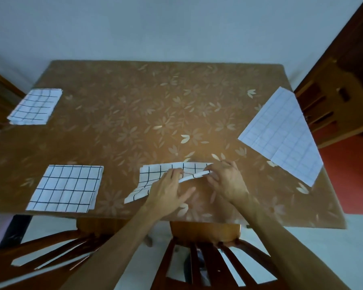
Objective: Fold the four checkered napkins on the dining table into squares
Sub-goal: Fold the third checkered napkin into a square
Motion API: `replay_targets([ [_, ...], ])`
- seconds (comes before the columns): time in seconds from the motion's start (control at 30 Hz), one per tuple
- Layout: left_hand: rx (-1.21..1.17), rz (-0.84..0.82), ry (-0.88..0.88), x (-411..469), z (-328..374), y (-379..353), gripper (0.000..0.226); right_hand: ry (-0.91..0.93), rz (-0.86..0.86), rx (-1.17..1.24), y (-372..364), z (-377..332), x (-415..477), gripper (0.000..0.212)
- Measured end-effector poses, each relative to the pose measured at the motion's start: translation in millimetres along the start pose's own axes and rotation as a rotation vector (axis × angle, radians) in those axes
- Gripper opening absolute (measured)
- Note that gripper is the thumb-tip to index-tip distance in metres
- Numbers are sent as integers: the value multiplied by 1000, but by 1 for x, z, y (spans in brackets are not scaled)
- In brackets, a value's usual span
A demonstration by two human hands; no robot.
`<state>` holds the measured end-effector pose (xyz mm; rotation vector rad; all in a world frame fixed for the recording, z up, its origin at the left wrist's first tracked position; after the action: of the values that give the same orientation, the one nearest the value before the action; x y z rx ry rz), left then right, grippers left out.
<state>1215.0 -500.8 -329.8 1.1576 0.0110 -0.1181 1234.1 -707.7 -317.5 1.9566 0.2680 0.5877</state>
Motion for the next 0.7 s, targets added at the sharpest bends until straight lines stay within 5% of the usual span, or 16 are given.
replay_targets([
  [0.3,-100,123,163,10,5,59,25,65,147,-96,57,-27,43,5],
  [0.5,-610,51,388,24,2,78,27,166,174,-66,86,-52,52,15],
  [0.7,-932,-105,562,18,8,100,40,226,-5,38,81,-81,42,22],
])
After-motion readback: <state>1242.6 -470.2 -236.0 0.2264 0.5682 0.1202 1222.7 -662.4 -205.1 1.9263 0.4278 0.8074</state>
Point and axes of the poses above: each hand's wrist, its own x-axis towards the middle knuckle, its own y-axis out of the back of the hand, z = x × y, the point moved 2 cm from there along x, towards the middle knuckle, and after that the axes turned 15 degrees about y, right-handed, at the moved point
